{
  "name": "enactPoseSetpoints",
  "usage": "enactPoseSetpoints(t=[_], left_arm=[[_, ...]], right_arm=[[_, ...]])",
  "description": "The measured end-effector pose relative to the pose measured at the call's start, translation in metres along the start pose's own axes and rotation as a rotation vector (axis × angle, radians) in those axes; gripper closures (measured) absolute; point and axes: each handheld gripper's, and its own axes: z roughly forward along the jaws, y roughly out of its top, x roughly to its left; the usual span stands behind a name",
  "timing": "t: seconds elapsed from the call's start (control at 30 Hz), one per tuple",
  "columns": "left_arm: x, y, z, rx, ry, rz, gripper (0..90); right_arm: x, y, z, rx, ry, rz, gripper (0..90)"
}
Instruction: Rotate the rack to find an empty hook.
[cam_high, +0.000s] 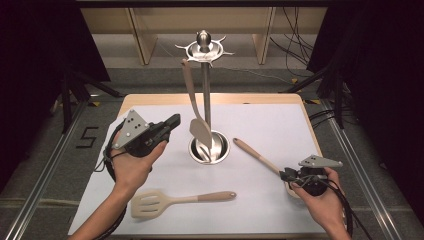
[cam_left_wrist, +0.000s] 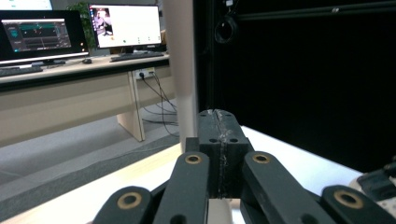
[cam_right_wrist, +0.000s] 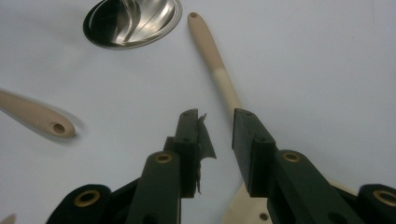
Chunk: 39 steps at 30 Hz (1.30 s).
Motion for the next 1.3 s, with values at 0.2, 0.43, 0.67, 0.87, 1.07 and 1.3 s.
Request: enactPoseSetpoints(t=[0.2,0.43,0.67,0.87,1.07,1.3], left_arm=[[-0.002,0.029,0.005,-0.063,-0.010,-0.002,89.2],[0.001,0.065,0.012,-0.124,-0.004,0.007,89.2],[0.001,0.087,0.024,-0.140,-0.002,0.026,89.3],[0.007,0.091,0.034,-0.131,0.011,0.019,89.3],[0.010,0.092,0.039,-0.131,0.019,0.023,89.3],[0.011,0.094,0.038,-0.132,0.025,0.025,89.3]], right_arm=[[-0.001,0.000,0.000,-0.008,-0.002,-0.009,72.4],[-0.001,0.001,0.001,-0.008,0.003,-0.012,72.4],[0.002,0.000,0.002,0.003,0.015,0.020,72.4],[-0.001,0.000,0.002,-0.009,0.011,-0.014,72.5],[0.001,0.000,0.002,0.002,0.016,0.028,72.5],[-0.001,0.000,0.002,-0.002,0.010,-0.004,72.5]])
